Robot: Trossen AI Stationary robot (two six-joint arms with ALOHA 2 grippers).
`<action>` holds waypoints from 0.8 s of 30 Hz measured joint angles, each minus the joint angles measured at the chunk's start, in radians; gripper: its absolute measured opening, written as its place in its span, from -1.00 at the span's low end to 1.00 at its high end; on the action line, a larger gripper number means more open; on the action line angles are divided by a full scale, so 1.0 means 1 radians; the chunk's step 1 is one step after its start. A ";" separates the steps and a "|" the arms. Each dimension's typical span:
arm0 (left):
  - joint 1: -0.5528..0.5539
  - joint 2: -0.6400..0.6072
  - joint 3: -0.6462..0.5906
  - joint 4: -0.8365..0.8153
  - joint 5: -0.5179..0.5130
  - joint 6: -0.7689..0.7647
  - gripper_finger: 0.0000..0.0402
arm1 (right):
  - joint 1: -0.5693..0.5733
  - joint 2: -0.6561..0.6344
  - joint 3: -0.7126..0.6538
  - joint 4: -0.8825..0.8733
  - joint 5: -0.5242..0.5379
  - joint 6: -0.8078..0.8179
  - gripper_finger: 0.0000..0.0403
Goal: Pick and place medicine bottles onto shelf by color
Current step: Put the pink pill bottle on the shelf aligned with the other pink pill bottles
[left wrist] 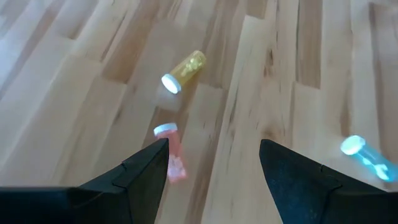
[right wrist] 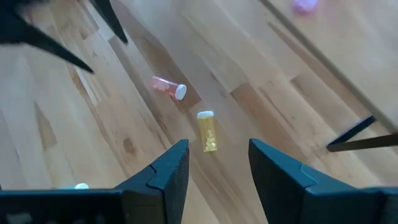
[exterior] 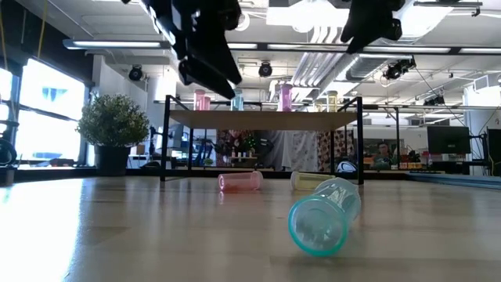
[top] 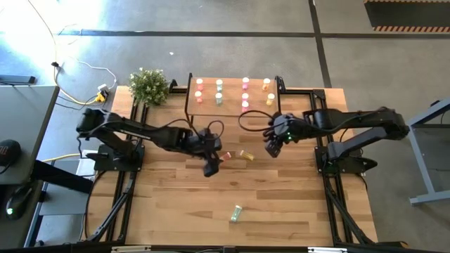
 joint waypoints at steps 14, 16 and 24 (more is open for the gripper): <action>-0.003 0.226 0.000 0.091 -0.014 -0.016 0.21 | 0.000 -0.022 0.000 -0.015 0.016 -0.021 -0.22; -0.002 0.253 0.000 0.091 -0.051 -0.019 0.21 | 0.000 -0.022 0.000 -0.015 0.016 -0.022 -0.22; 0.012 0.323 0.000 0.096 -0.093 -0.053 0.21 | 0.000 -0.022 0.000 -0.015 0.018 -0.022 -0.22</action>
